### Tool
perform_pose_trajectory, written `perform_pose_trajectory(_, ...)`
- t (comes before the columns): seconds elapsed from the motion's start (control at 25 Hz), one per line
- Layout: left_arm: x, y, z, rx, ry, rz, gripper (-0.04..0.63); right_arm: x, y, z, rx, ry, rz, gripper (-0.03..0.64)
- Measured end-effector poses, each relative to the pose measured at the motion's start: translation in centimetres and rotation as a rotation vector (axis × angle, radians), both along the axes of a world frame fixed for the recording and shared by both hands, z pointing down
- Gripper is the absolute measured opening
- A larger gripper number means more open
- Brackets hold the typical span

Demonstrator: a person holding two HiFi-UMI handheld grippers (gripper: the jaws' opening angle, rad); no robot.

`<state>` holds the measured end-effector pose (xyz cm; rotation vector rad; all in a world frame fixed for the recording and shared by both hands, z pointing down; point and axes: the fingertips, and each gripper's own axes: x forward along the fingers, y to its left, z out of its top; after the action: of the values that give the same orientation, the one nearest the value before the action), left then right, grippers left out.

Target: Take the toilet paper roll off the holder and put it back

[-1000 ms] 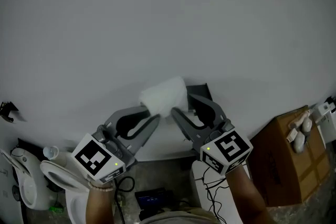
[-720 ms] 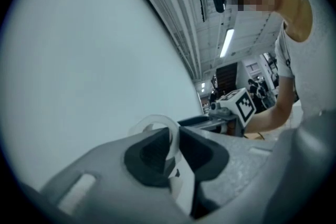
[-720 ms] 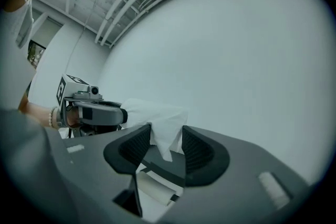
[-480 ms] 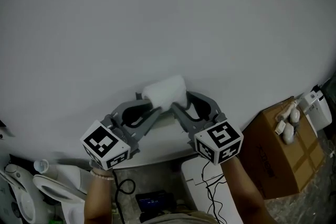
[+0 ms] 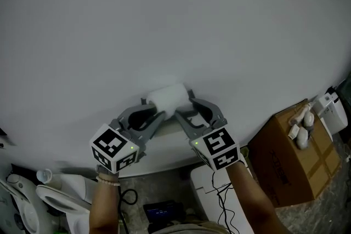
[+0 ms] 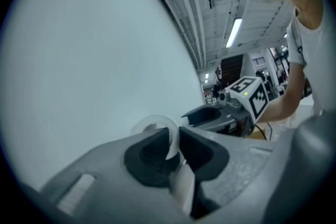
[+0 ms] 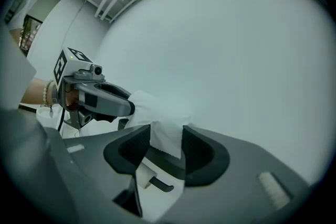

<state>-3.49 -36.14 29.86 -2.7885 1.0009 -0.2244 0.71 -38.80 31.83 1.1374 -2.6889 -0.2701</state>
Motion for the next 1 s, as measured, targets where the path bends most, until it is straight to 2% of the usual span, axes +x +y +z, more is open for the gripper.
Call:
perform_pose_trajectory(0.28, -0.2, -1.2, 1.2, -0.047, 0.013, -0.019, 0.055, 0.1, -0.5, 0.6, -0.014, 0.018, 0.009, 0.192)
perform_pose_trajectory(0.52, -0.9, -1.8, 2.0, -0.074, 0.019, -0.075, 0.068, 0.3, -0.3, 1.0, -0.026, 0.024, 0.019, 0.192)
perform_pose_trajectory(0.64, -1.0, -1.7, 2.3, -0.085, 0.022, -0.082, 0.117, 0.5, -0.1, 1.3, -0.034, 0.03, 0.028, 0.192)
perform_pose_trajectory(0.8, -1.4, -1.2, 2.0, -0.086, 0.033, -0.083, 0.176, 0.5, 0.3, 0.7, -0.023, -0.014, 0.047, 0.192)
perform_pose_trajectory(1.0, -1.8, -0.1, 1.3, -0.069, 0.034, -0.078, 0.193, 1.1, 0.9, -0.2, -0.013, -0.07, 0.086, 0.193)
